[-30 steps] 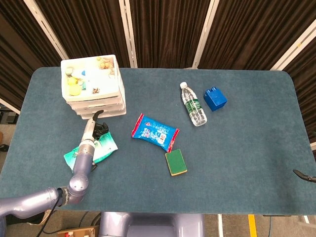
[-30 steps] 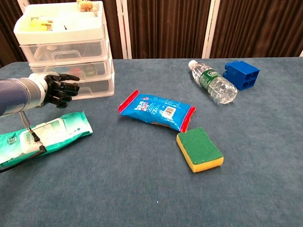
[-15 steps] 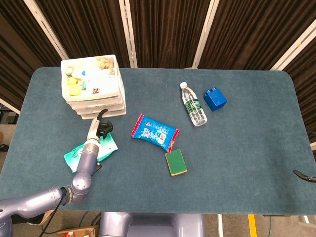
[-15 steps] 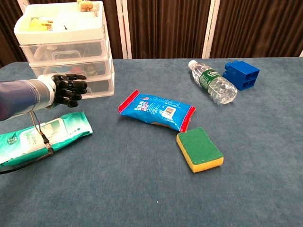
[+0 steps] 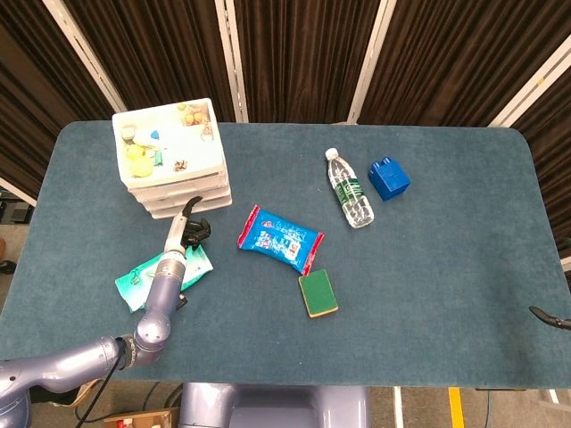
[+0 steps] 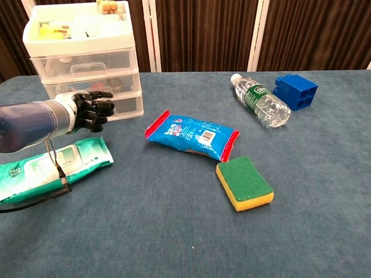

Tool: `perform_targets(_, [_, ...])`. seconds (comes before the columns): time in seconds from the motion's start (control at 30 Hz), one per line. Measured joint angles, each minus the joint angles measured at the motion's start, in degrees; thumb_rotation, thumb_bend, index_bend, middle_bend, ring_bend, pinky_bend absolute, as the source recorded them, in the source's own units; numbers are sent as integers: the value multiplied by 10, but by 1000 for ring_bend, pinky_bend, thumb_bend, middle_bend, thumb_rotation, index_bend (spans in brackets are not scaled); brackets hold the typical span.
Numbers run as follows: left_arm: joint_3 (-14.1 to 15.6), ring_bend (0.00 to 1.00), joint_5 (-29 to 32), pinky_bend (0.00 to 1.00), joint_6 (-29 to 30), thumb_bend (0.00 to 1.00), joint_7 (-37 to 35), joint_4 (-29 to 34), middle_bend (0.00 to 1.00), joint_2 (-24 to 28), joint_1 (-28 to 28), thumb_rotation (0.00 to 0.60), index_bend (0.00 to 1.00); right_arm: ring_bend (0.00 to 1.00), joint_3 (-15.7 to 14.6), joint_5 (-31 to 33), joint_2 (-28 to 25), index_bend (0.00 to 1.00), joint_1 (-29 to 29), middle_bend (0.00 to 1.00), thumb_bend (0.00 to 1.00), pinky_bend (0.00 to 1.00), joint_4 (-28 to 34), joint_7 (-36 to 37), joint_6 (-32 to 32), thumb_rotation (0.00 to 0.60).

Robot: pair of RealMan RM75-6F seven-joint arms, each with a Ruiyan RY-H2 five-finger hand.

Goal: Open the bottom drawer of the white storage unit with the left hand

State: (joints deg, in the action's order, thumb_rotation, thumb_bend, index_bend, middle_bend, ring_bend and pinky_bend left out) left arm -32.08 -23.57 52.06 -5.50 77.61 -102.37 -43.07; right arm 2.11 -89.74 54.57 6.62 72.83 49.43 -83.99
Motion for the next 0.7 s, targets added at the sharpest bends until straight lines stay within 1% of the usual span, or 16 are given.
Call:
perform_targets(0.23, [11, 900, -11, 881, 3, 743, -1, 24, 941, 7, 12, 600, 192, 0, 0, 0, 0, 0, 0, 0, 139, 0, 1, -2, -1, 600])
perform_targets(0.7, [45, 899, -59, 880, 7, 744, -18, 83, 938, 34, 53, 600, 183, 0, 0, 0, 0, 0, -1, 0, 138, 0, 2, -2, -1, 600])
